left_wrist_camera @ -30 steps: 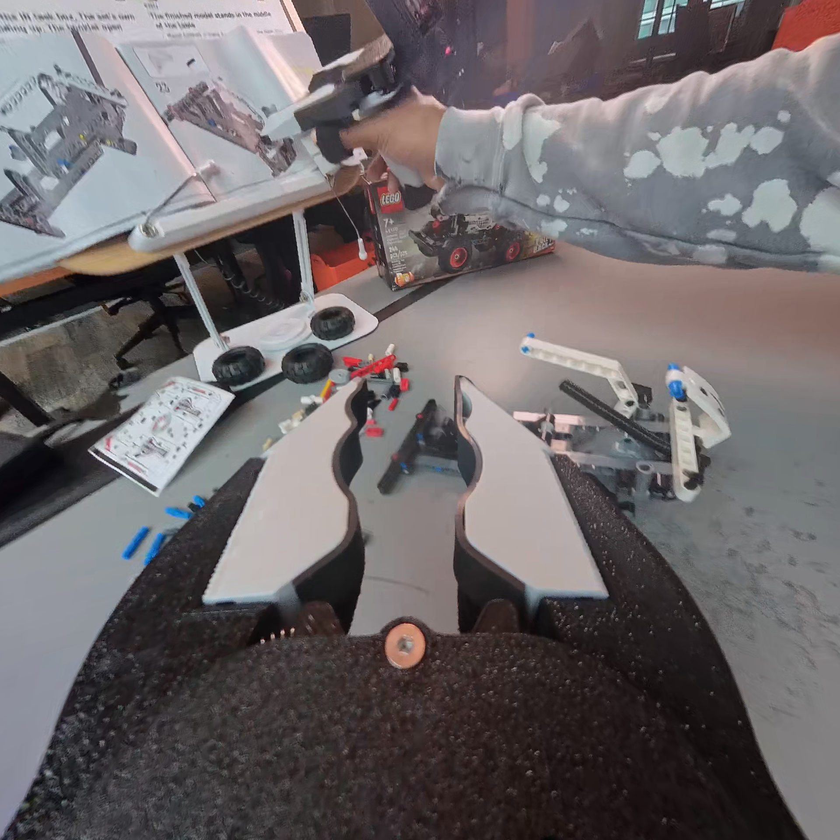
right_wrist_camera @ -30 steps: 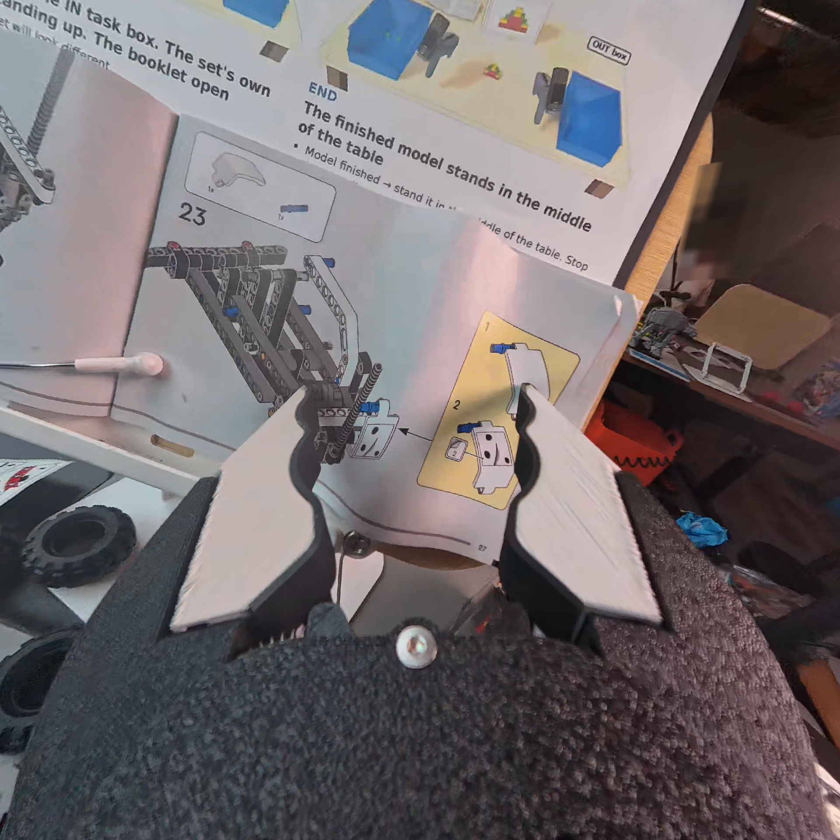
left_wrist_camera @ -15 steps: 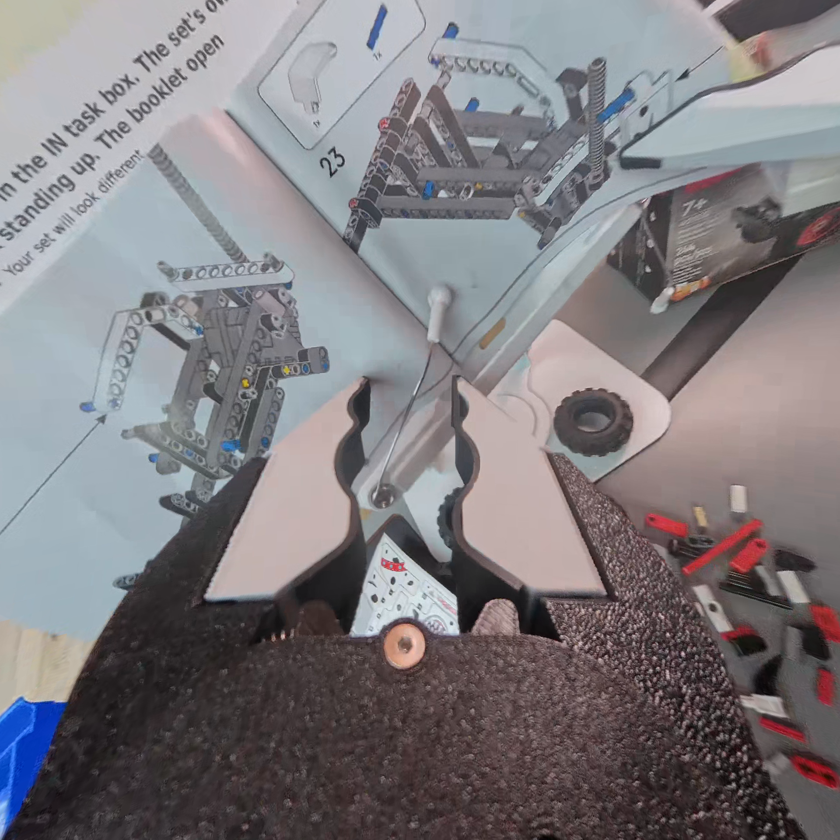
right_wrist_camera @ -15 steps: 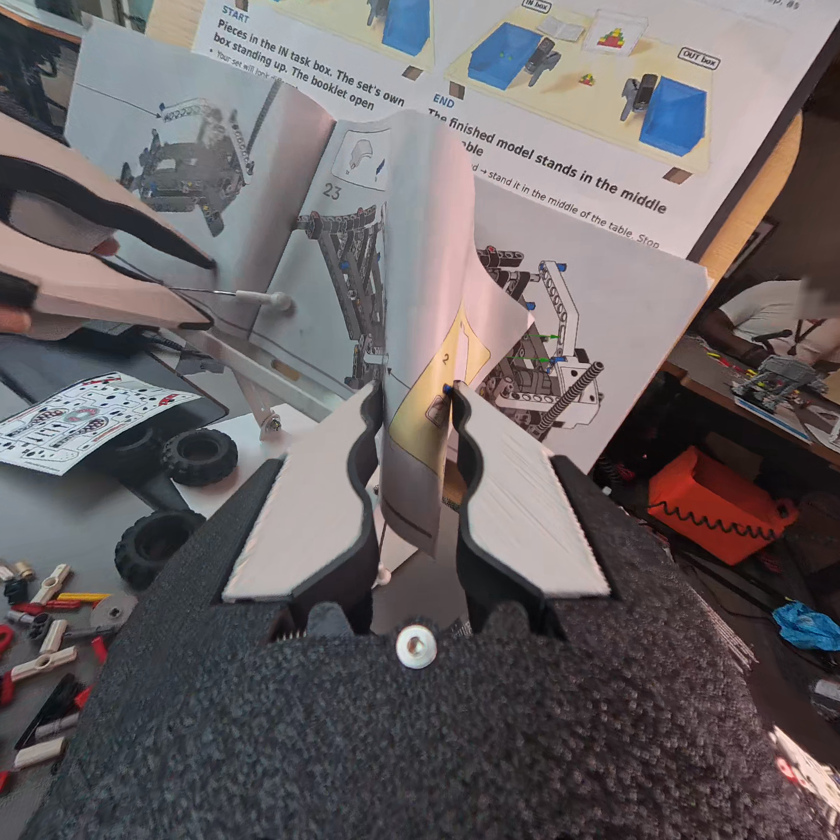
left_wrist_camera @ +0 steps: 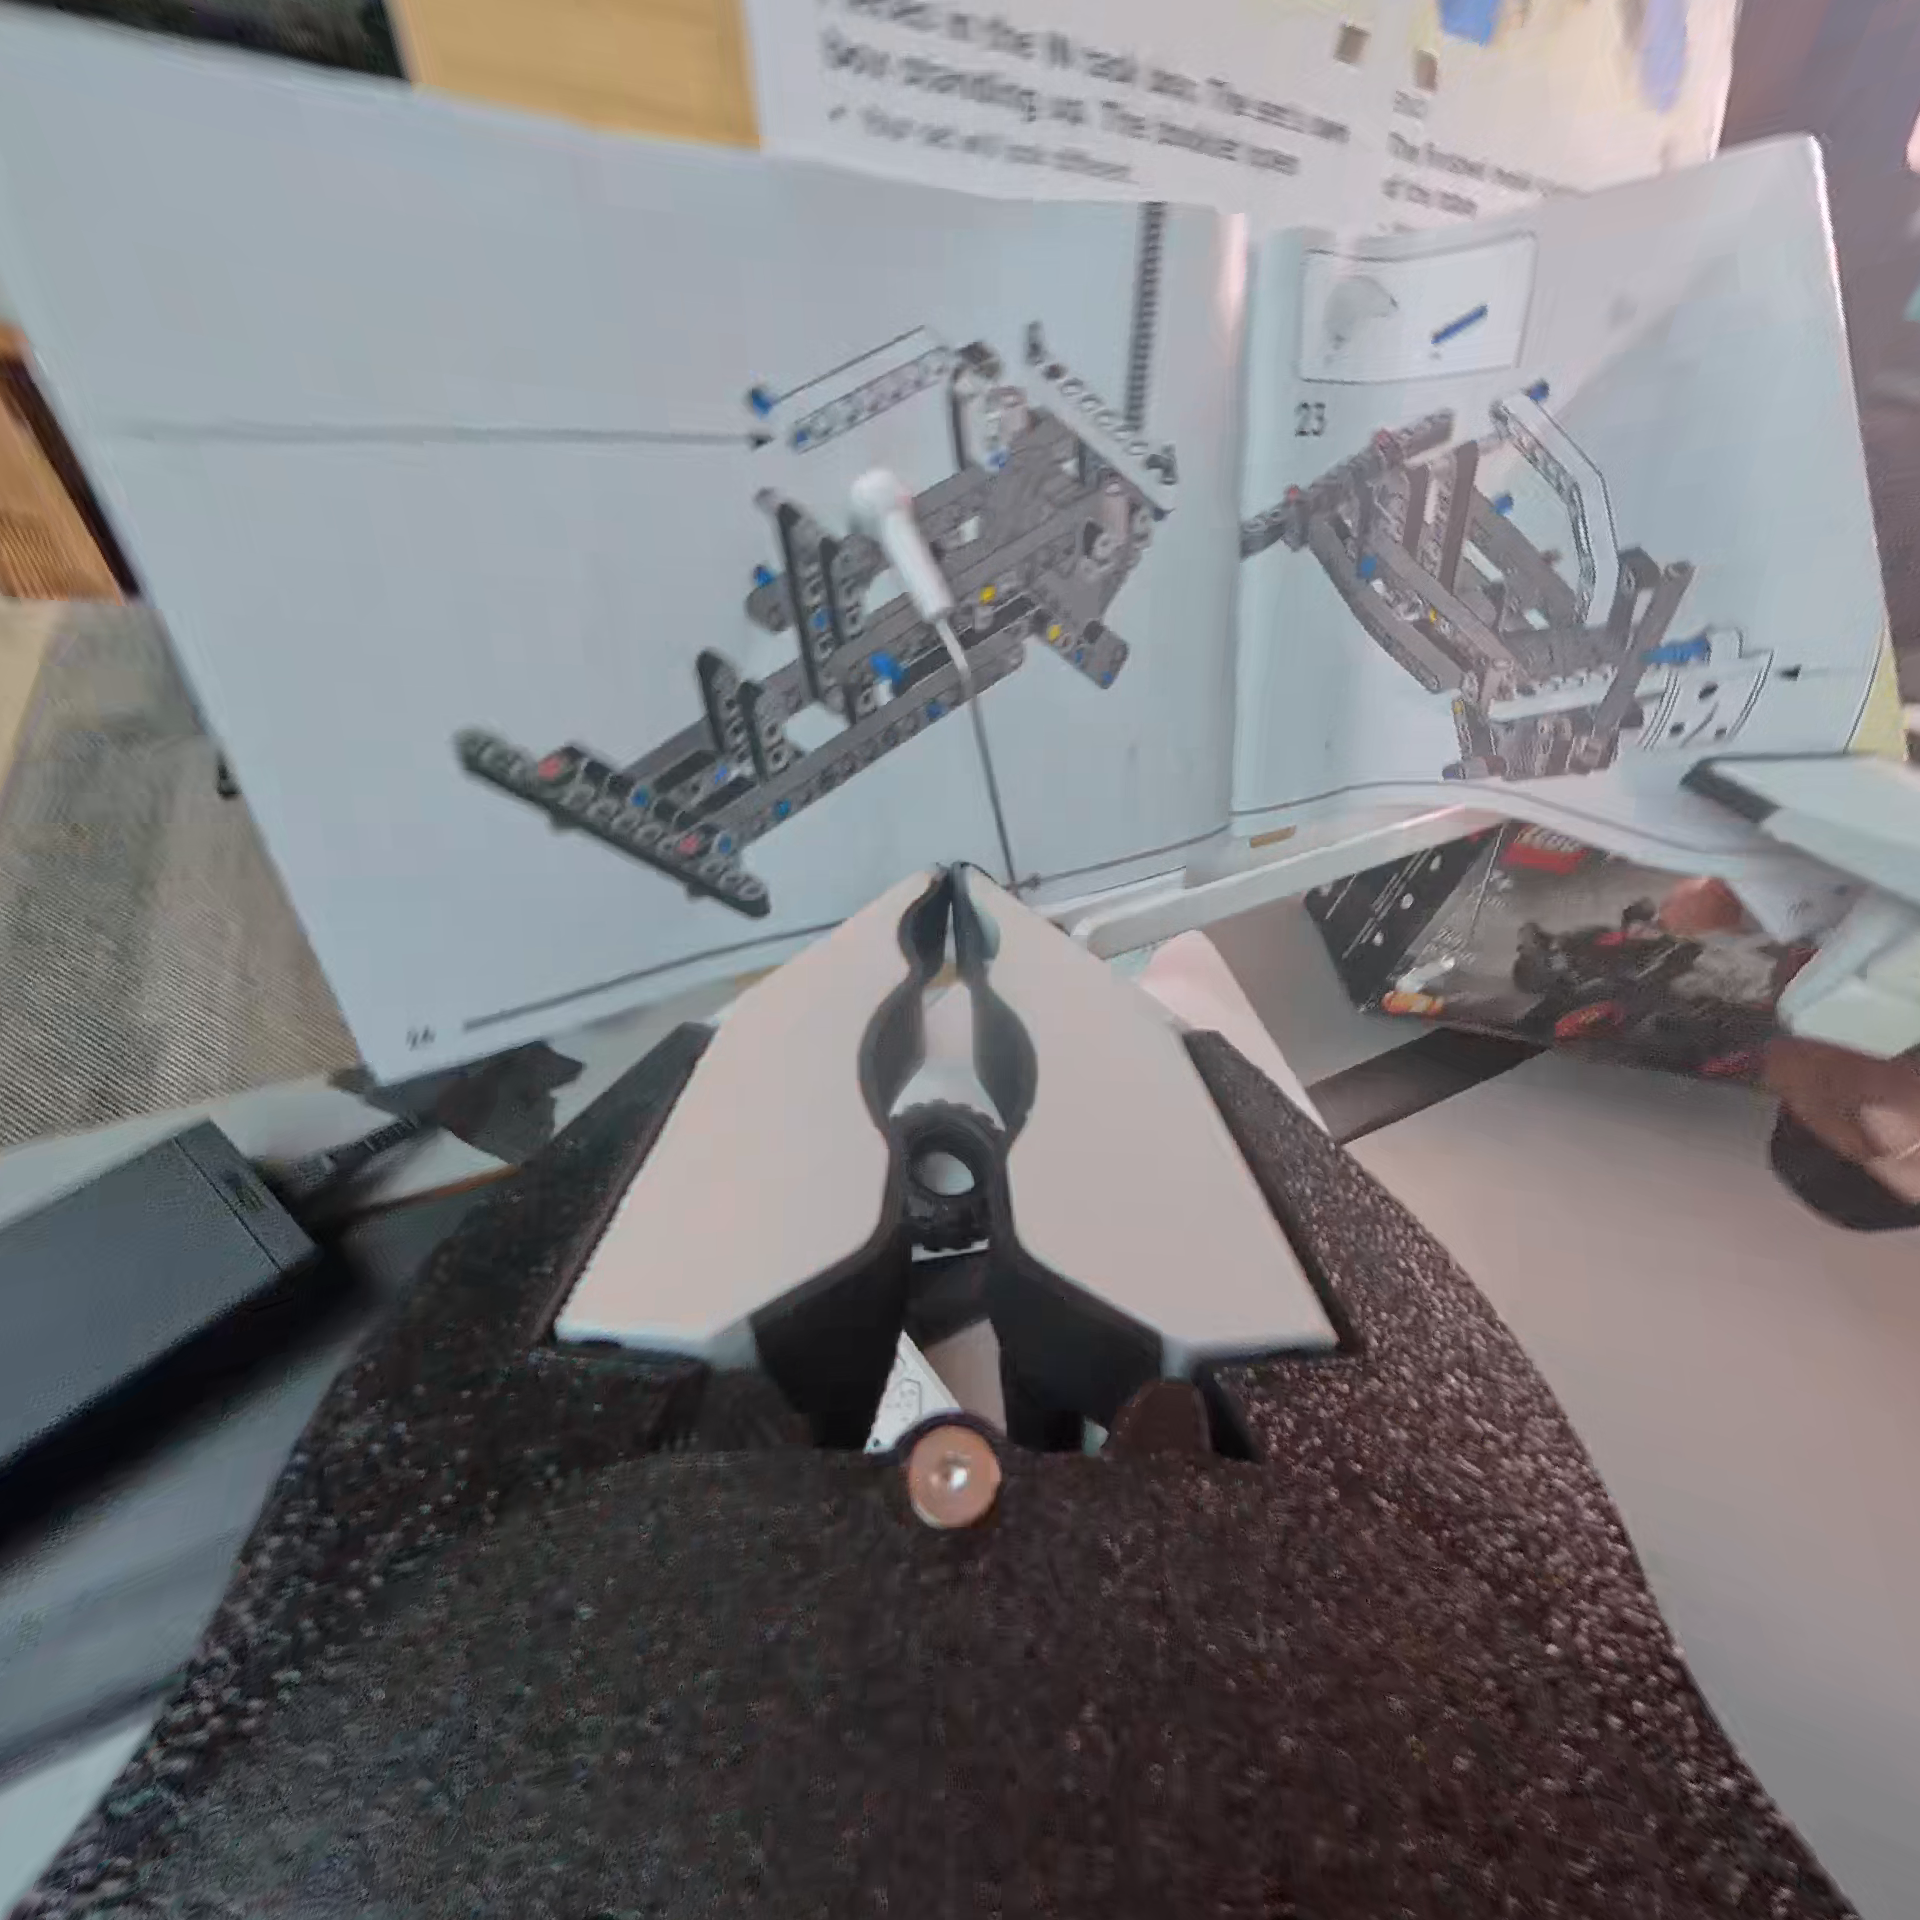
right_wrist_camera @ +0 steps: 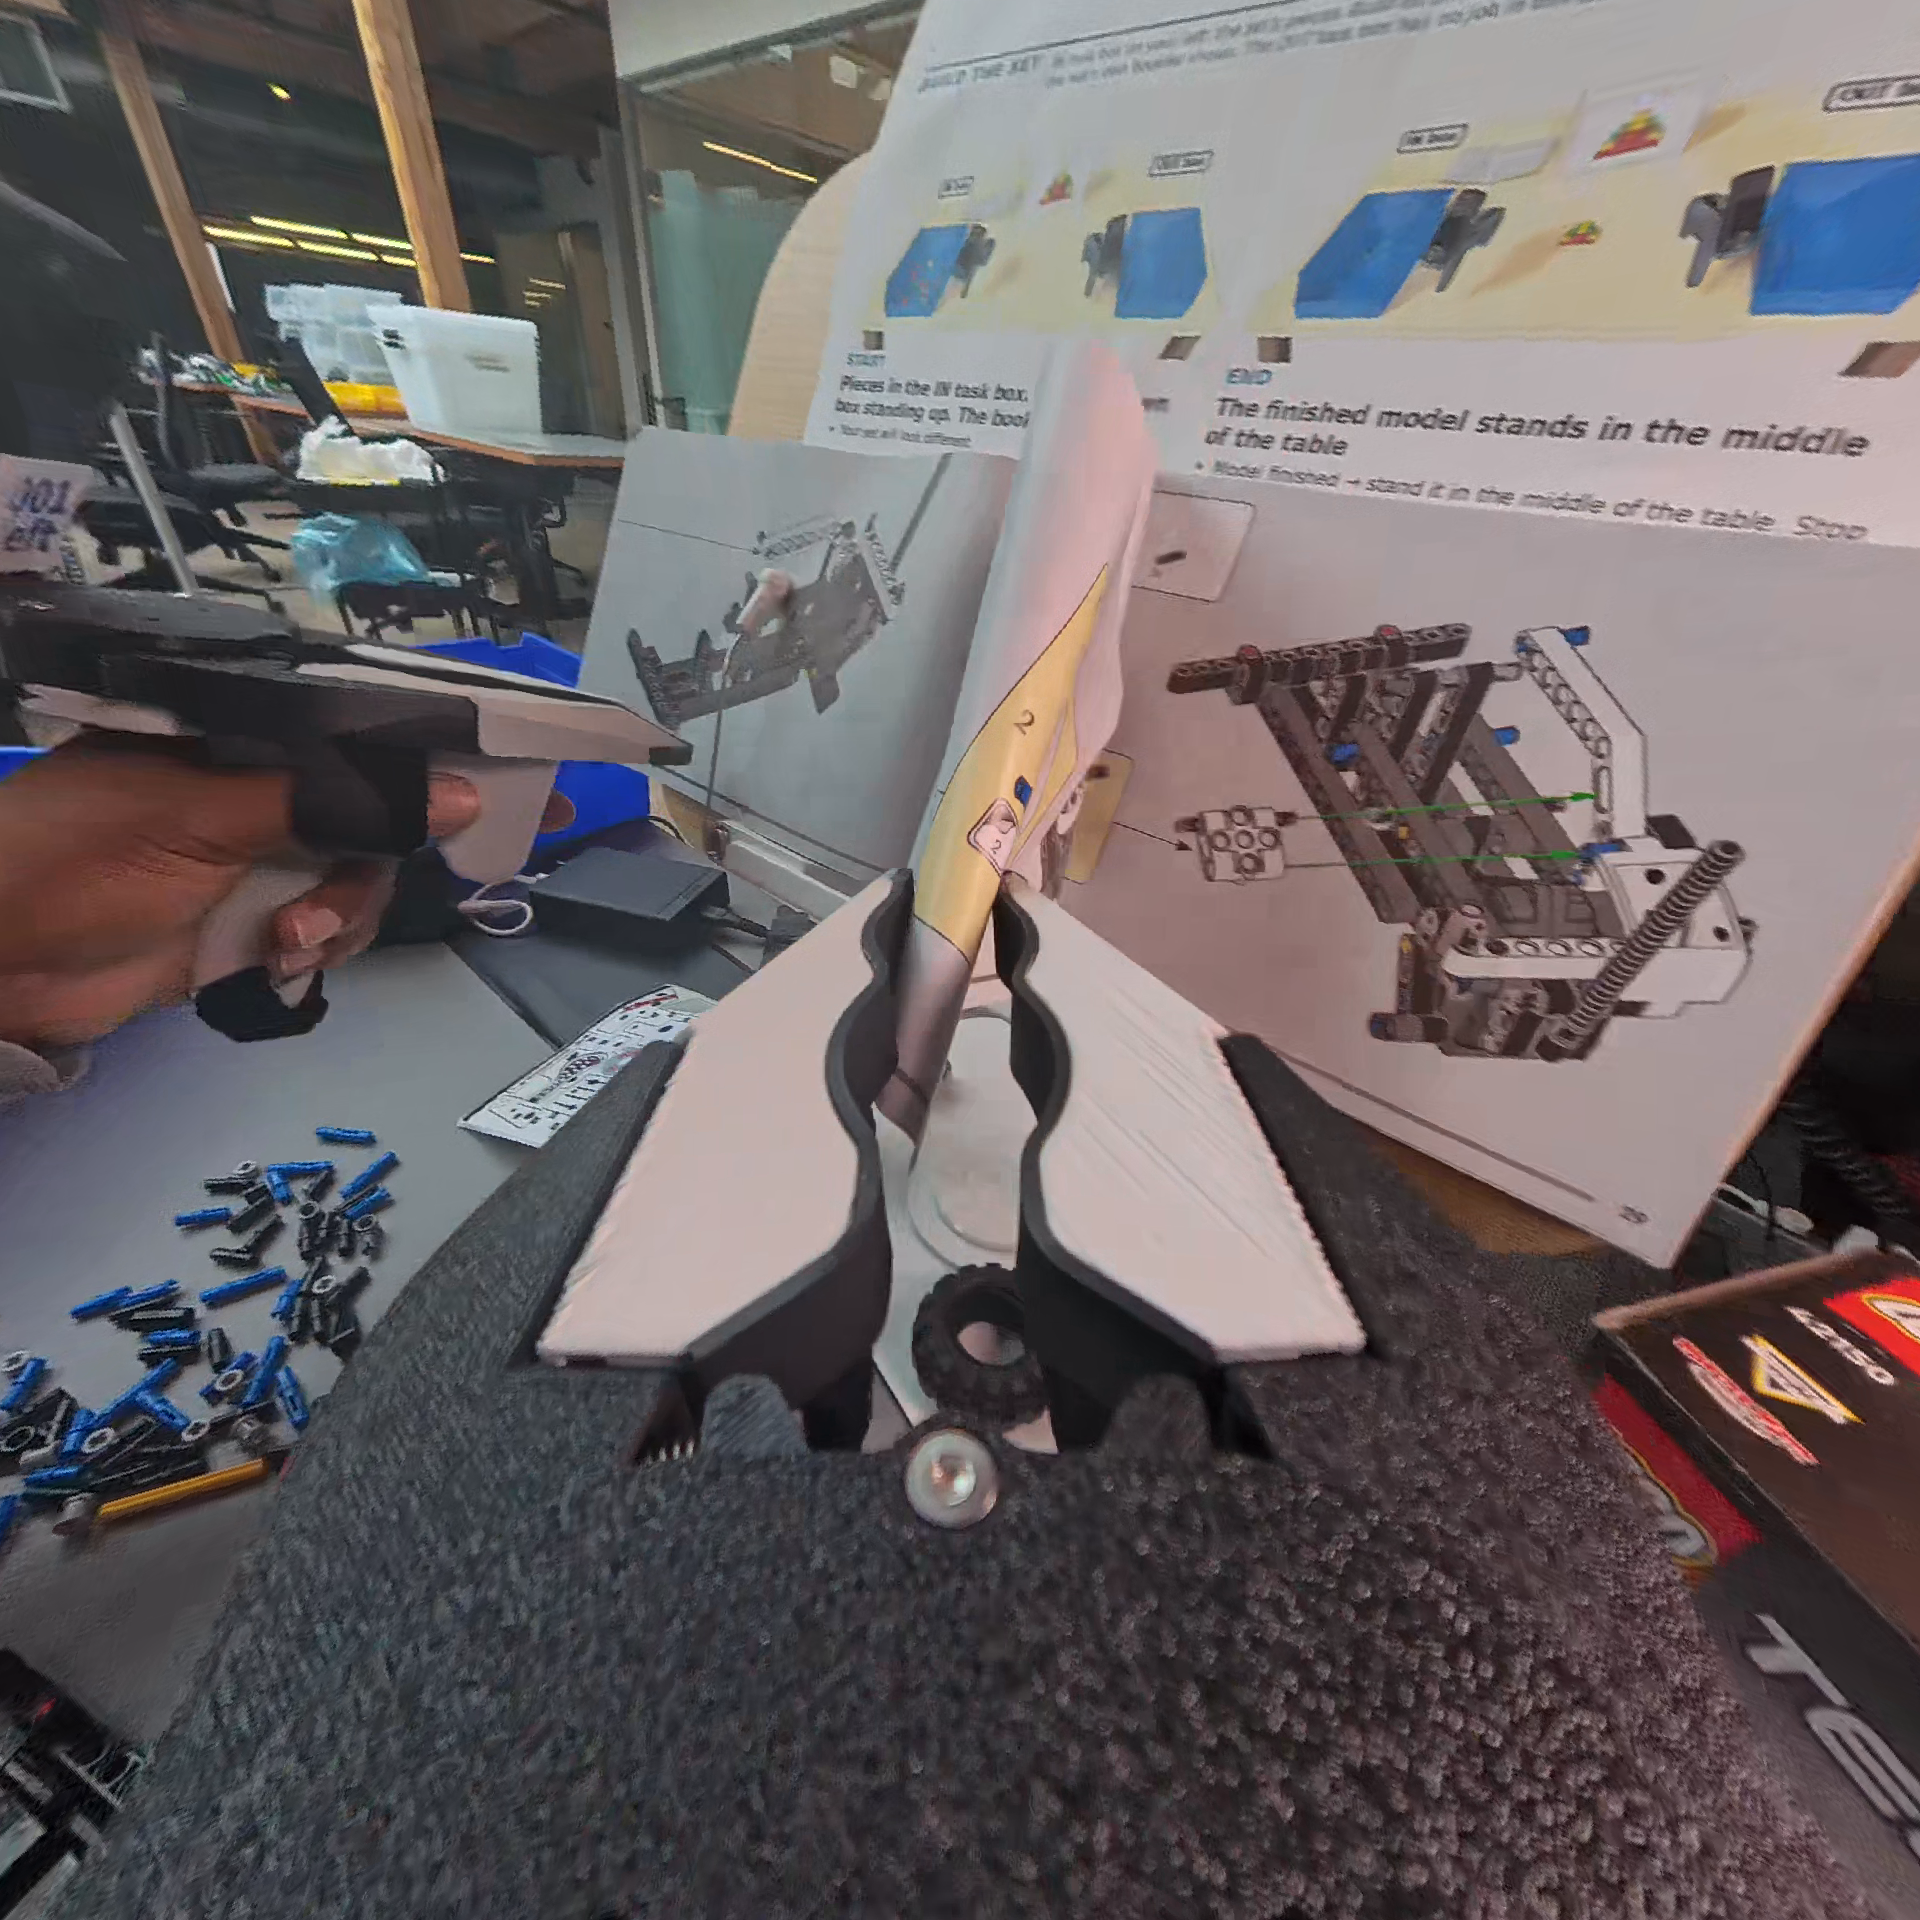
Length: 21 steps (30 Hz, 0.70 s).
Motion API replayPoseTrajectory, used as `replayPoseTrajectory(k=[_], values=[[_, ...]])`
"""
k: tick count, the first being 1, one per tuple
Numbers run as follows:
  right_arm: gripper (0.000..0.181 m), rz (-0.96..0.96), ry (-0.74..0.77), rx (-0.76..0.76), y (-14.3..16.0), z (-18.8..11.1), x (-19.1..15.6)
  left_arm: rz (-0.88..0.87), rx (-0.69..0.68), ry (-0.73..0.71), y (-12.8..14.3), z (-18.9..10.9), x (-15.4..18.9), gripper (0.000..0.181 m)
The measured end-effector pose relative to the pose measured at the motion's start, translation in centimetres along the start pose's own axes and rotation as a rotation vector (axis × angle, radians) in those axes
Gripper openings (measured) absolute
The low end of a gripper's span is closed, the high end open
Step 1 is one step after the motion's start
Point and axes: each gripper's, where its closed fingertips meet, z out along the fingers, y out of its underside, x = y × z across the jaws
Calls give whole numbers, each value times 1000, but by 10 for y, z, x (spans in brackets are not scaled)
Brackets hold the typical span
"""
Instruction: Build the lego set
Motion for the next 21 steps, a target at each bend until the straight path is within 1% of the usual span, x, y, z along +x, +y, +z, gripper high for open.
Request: replayPoseTrajectory(k=[1, 3, 5, 7, 9, 10, 11, 12, 13, 14, 15, 16, 17, 18, 19, 21], values=[[14, -20, -18, -1, -3, 6, -12, -87, 7, 17, 5, -6, -3, 2], [14, -73, -54, -4, -7, 23, -38, -218, 66, 61, 4, -23, -2, 16], [13, -152, -83, -22, -3, 43, -64, -271, 163, 170, -12, -44, 19, 21], [13, -245, -99, -33, 3, 64, -88, -283, 195, 279, -28, -57, 40, 35], [24, -364, -120, -44, 13, 81, -111, -302, 163, 339, -38, -58, 49, 51], [35, -413, -159, -56, 20, 87, -124, -306, 129, 336, -38, -54, 46, 55], [48, -439, -238, -79, 29, 88, -142, -304, 86, 319, -35, -48, 40, 57], [56, -455, -315, -112, 37, 85, -157, -293, 41, 291, -29, -41, 33, 57], [61, -480, -375, -120, 41, 77, -169, -277, -1, 265, -22, -35, 25, 52], [60, -498, -441, -99, 41, 65, -179, -253, -37, 252, -15, -30, 21, 39], [53, -486, -511, -75, 38, 50, -188, -222, -56, 251, -11, -27, 18, 28], [46, -453, -552, -43, 30, 36, -191, -193, -63, 244, -8, -25, 15, 22], [41, -412, -551, -1, 17, 26, -186, -171, -64, 229, -7, -24, 11, 20], [36, -374, -514, 39, 4, 20, -173, -159, -57, 223, -7, -25, 9, 19], [31, -341, -440, 65, -9, 20, -151, -164, -43, 232, -8, -26, 8, 18], [26, -297, -223, 88, -28, 27, -92, -204, 12, 292, -14, -32, 13, 17]])
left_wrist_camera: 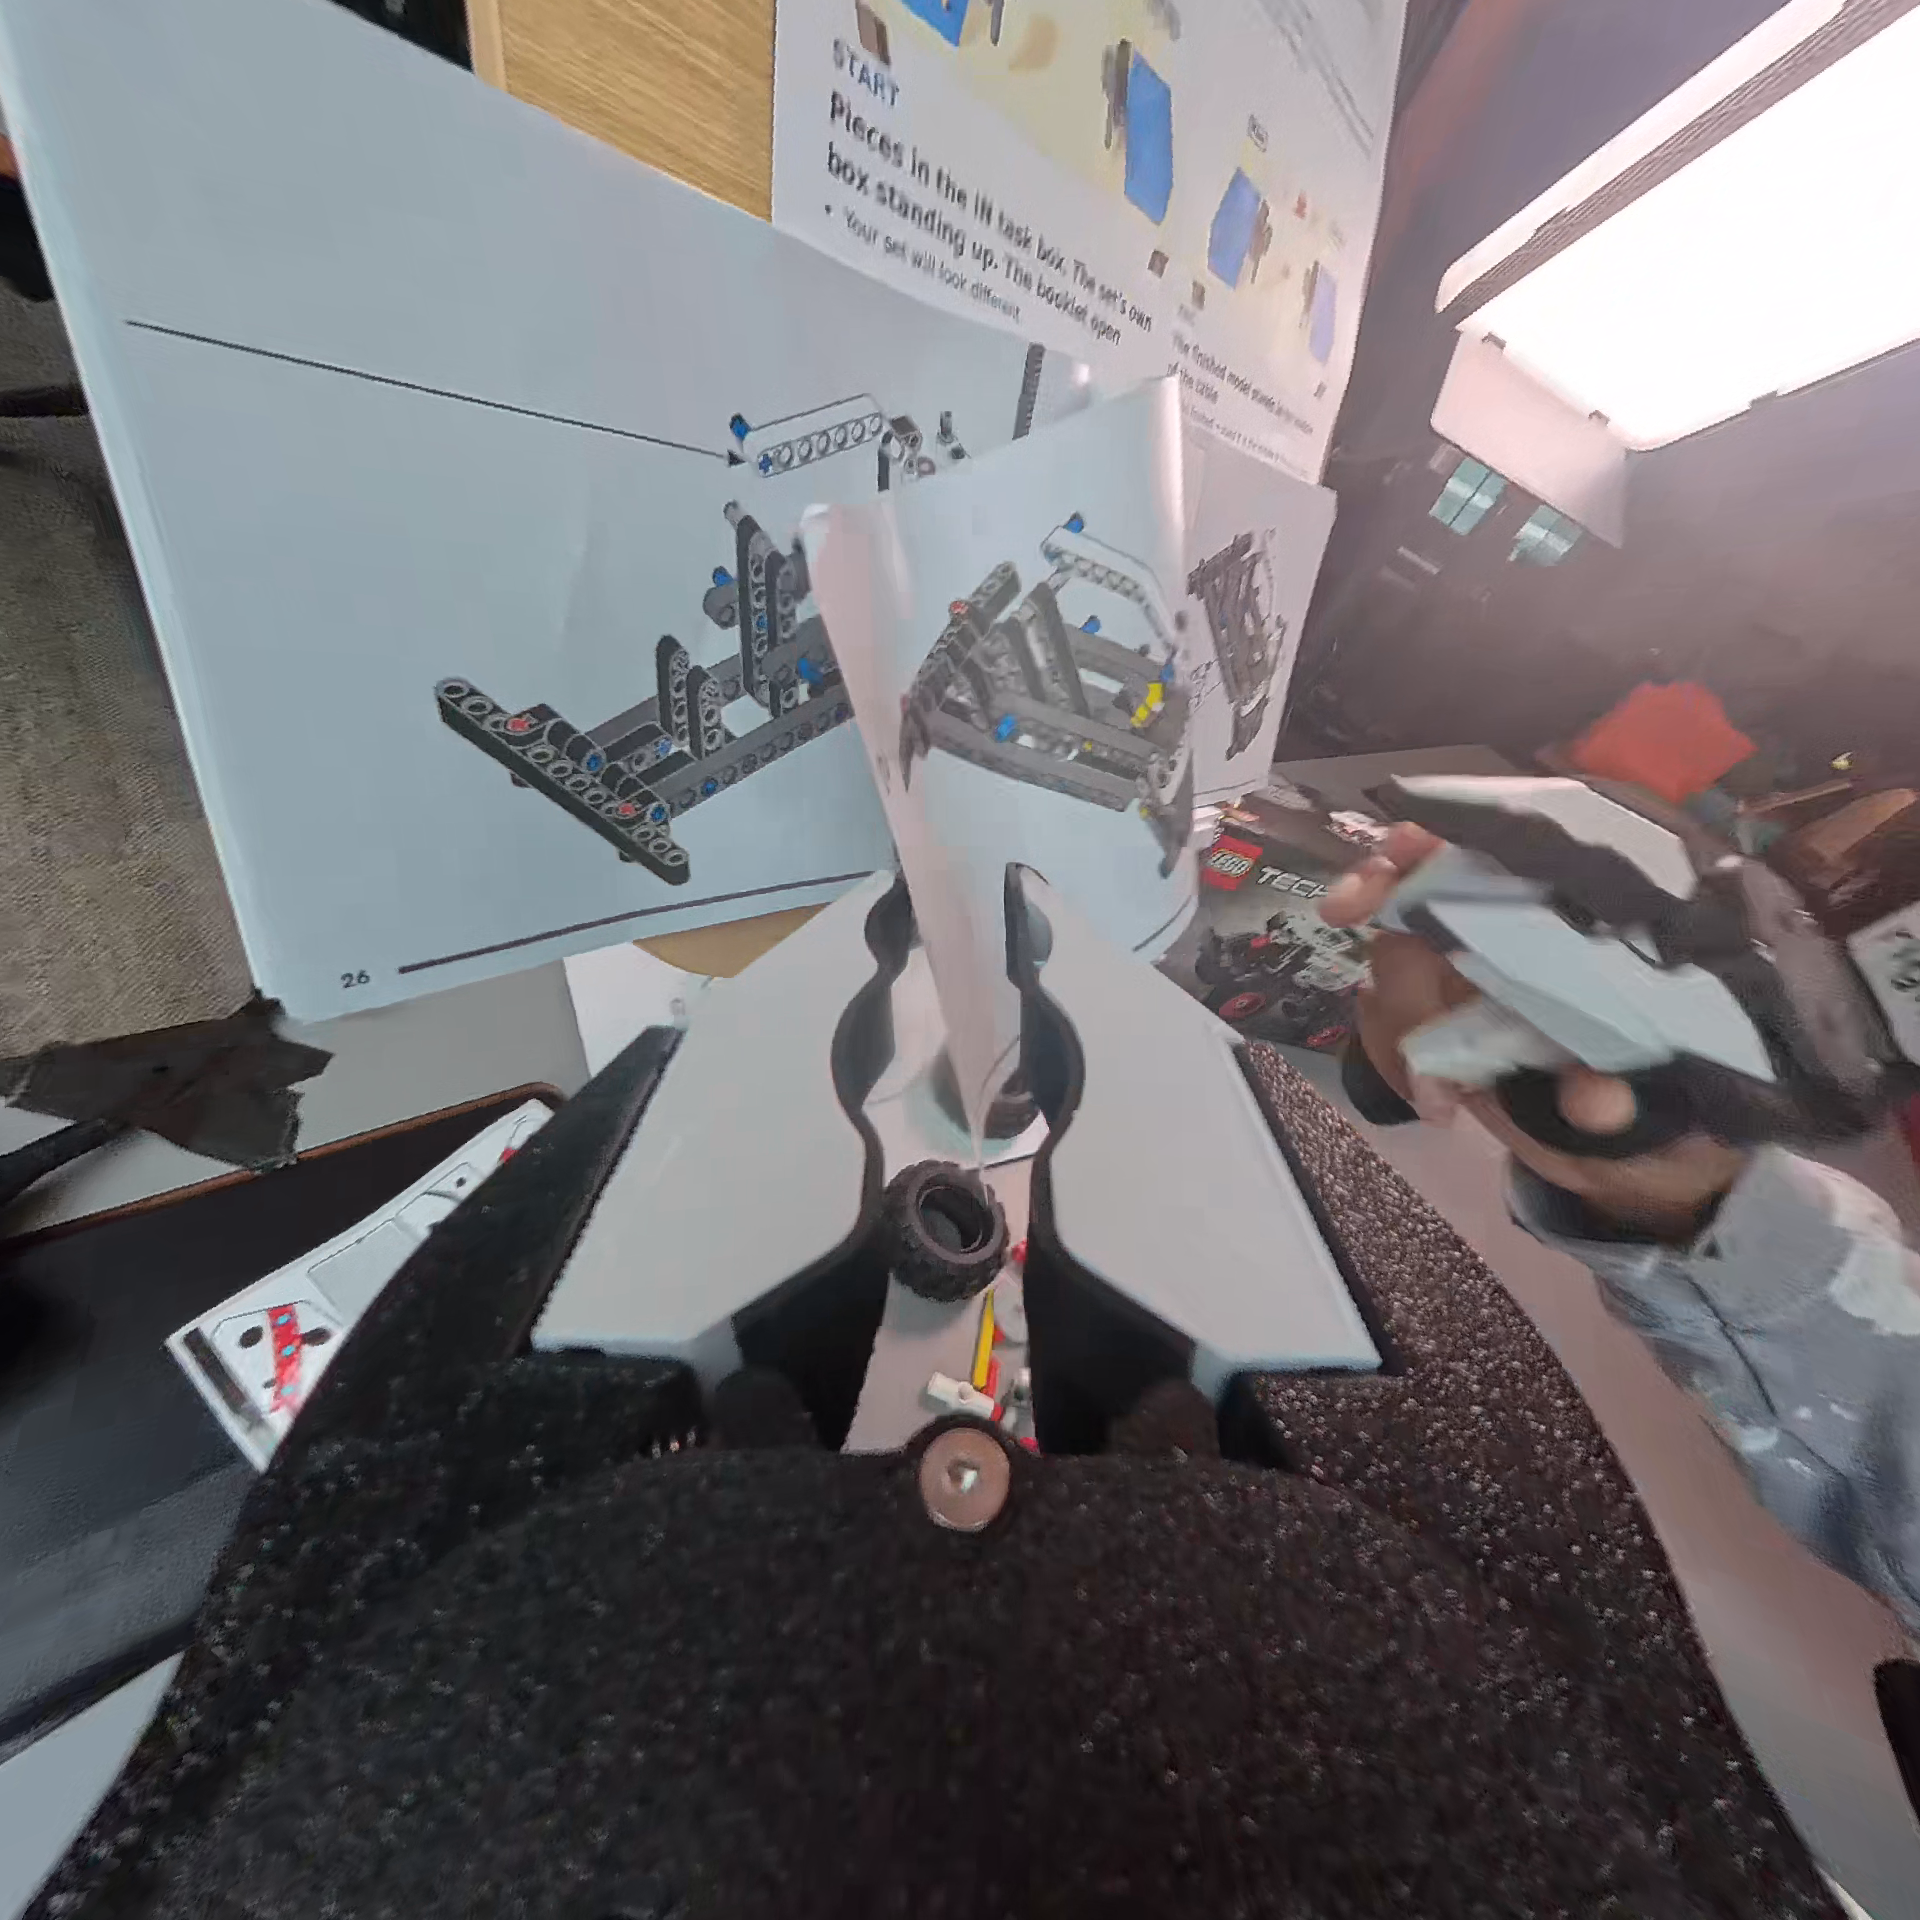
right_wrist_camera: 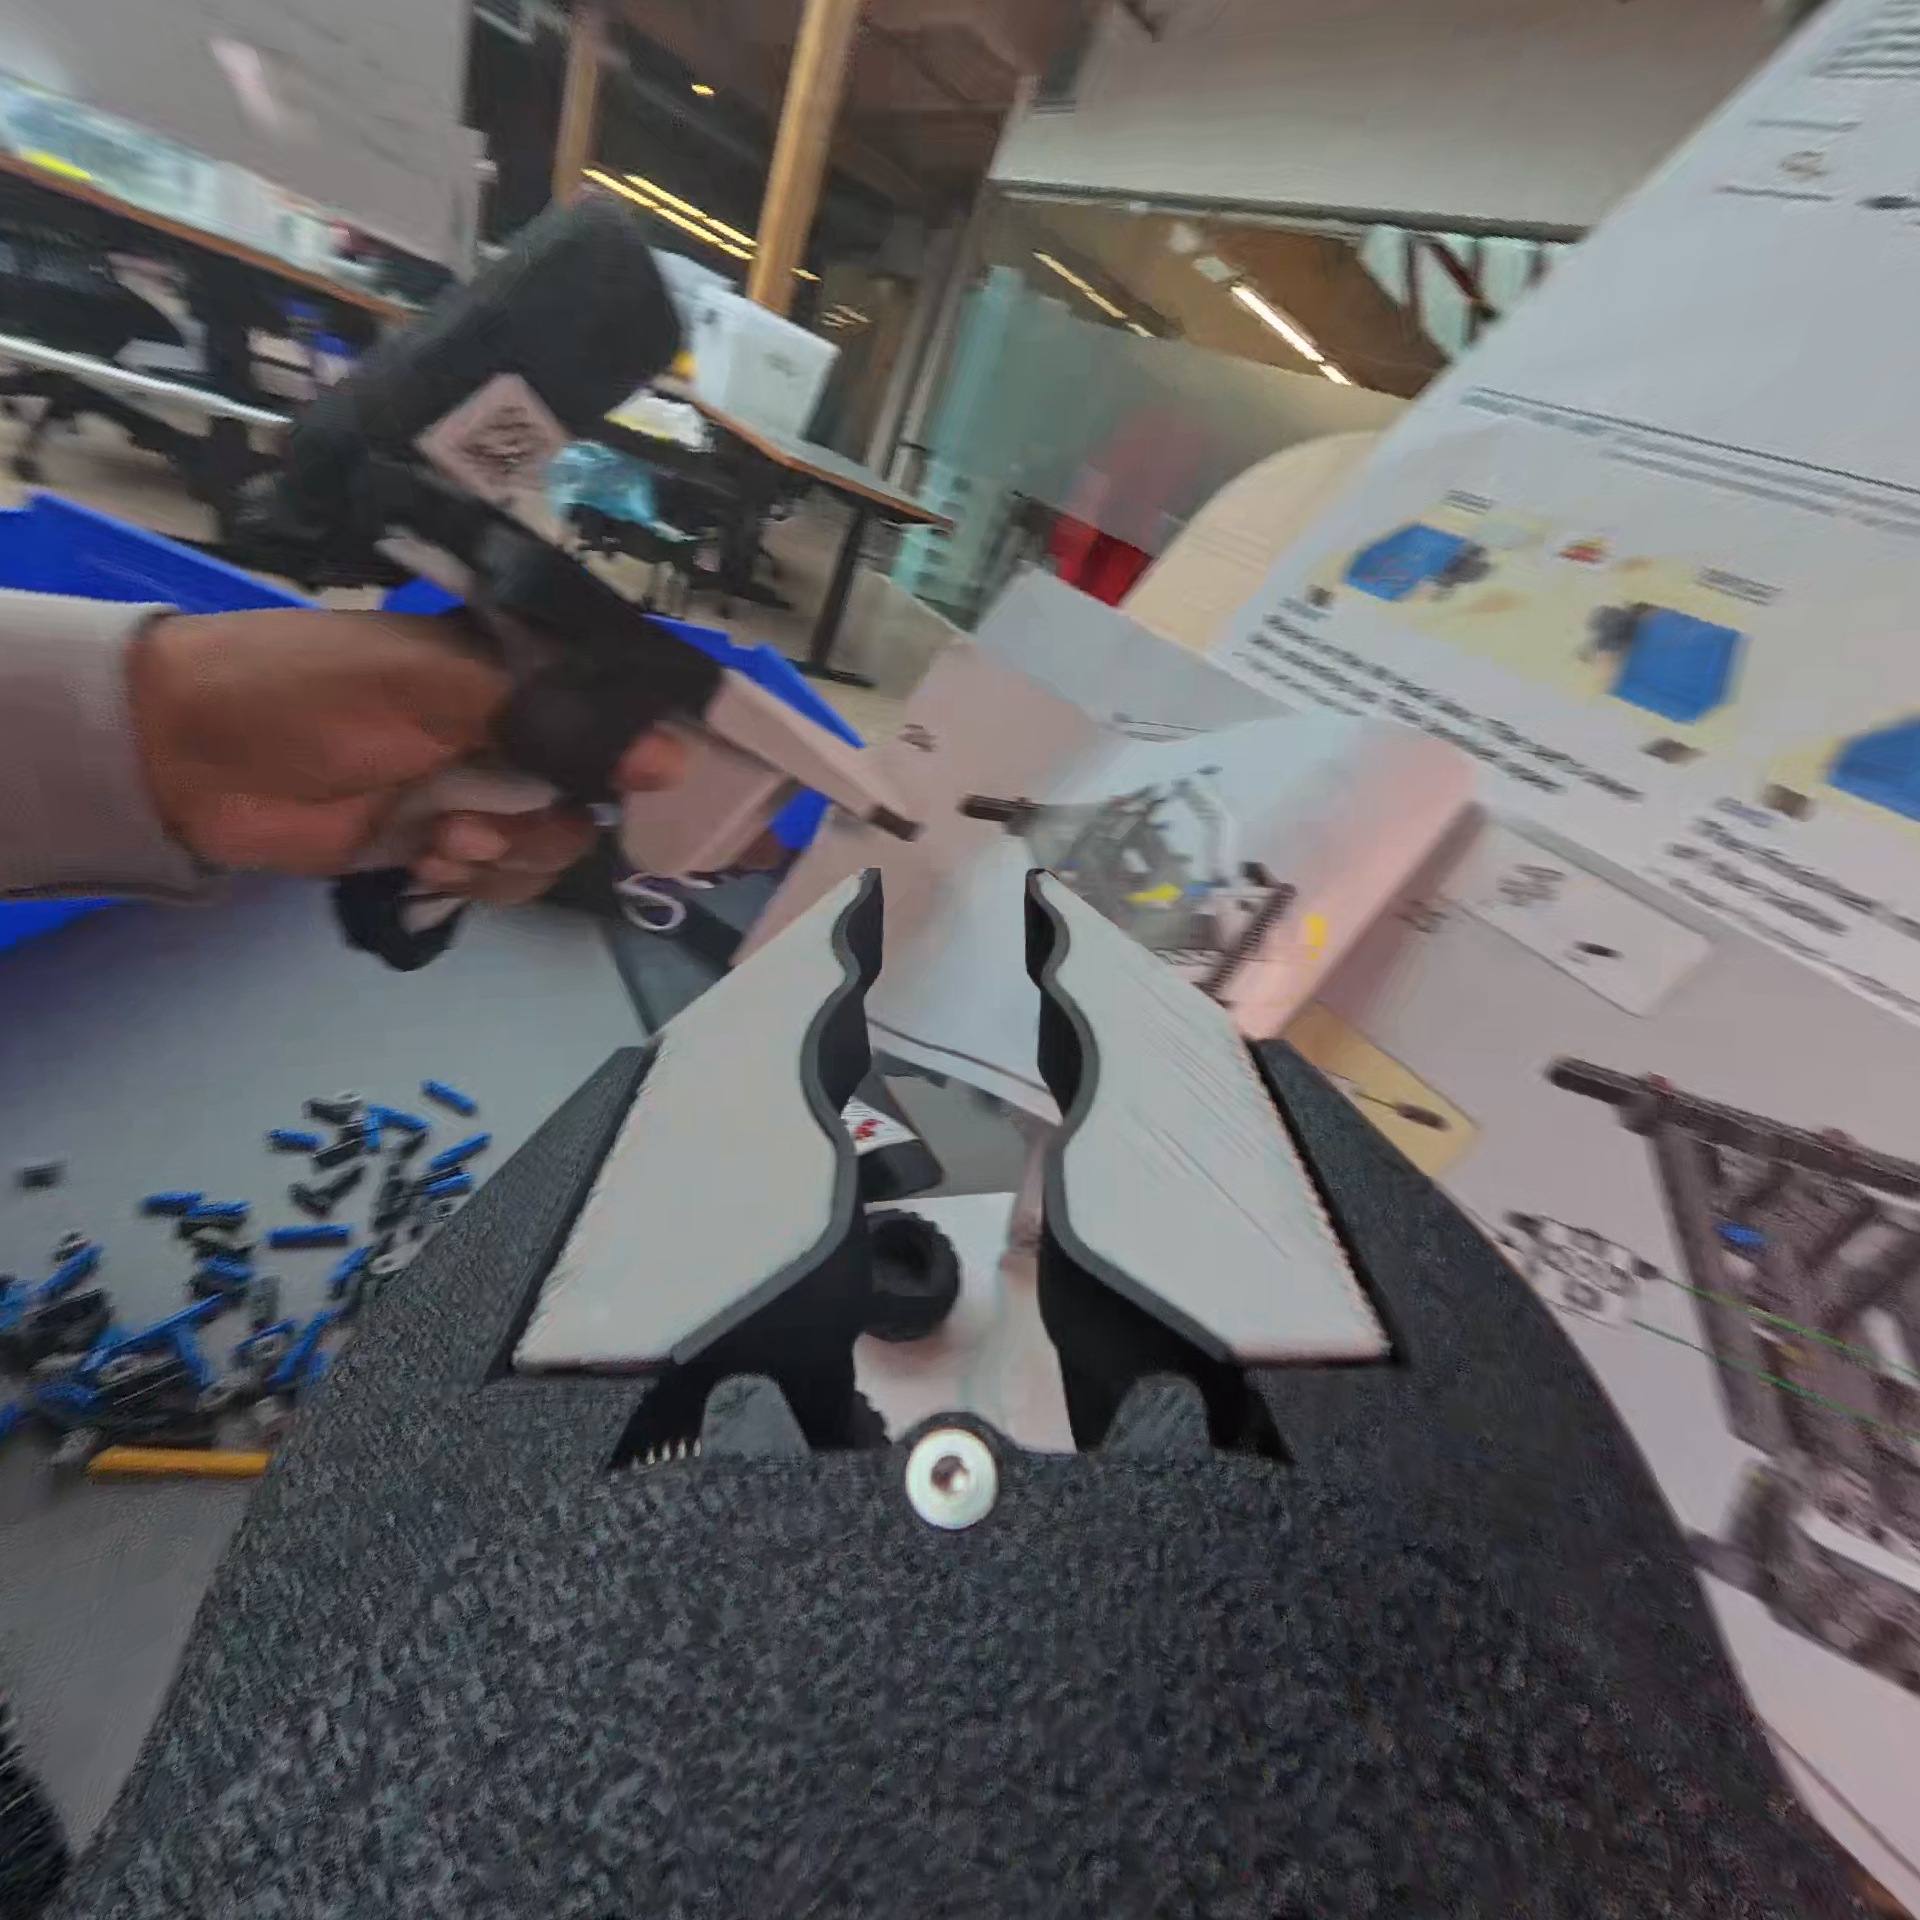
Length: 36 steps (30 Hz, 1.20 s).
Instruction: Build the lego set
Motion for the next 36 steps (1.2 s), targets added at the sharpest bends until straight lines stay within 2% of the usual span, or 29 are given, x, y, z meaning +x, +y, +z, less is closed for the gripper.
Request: replayPoseTrajectory(k=[1, 3, 4, 6, 8, 9, 11, 13, 14, 15, 17, 19, 21, 22, 23, 25, 29, 31, 33, 36], values=[[25, 13, 120, -19, 4, -4, 33, -23, 40, 33, -4, -4, 4, 18], [31, 43, 250, -66, 16, -7, 74, -73, 106, 28, -8, -13, -2, 17], [40, 68, 253, -91, 23, -5, 80, -103, 120, 16, -7, -16, -7, 17], [61, 145, 206, -152, 38, 6, 76, -133, 94, 50, -1, -14, -4, 0], [75, 176, 196, -176, 44, 13, 66, -88, 72, 104, 0, -8, 16, 0], [75, 169, 214, -176, 45, 15, 64, -51, 68, 134, -2, -5, 31, 0], [75, 158, 269, -203, 53, 16, 64, 24, 55, 253, -7, -1, 75, 0], [56, 142, 335, -213, 61, 12, 74, 93, 34, 445, -10, -5, 128, 7], [46, 152, 338, -189, 61, 9, 76, 127, 43, 491, -13, -9, 144, 18], [37, 179, 343, -163, 60, 6, 80, 166, 76, 481, -20, -12, 148, 22], [25, 239, 356, -151, 64, -2, 90, 236, 177, 410, -36, -18, 134, 24], [25, 297, 359, -150, 67, -7, 97, 213, 229, 158, -47, -13, 73, 17], [25, 321, 327, -133, 65, -9, 95, 41, 162, -91, -33, -5, -3, 20], [26, 314, 321, -142, 65, -9, 94, -66, 109, -102, -20, 3, -21, 30], [27, 300, 319, -155, 66, -8, 93, -126, 67, -51, -10, 11, -25, 35], [28, 272, 315, -173, 65, -5, 92, -133, 53, 3, -3, 23, -22, 35], [28, 238, 309, -195, 64, 3, 89, 47, 13, -60, -4, 43, -15, 33], [28, 208, 304, -205, 61, 10, 85, 140, -9, -151, -4, 46, -24, 11], [28, 155, 298, -223, 57, 18, 79, 85, 33, -140, -5, 41, -23, 2], [28, 51, 291, -265, 52, 34, 69, -121, 153, -100, 4, 26, -34, 4]])
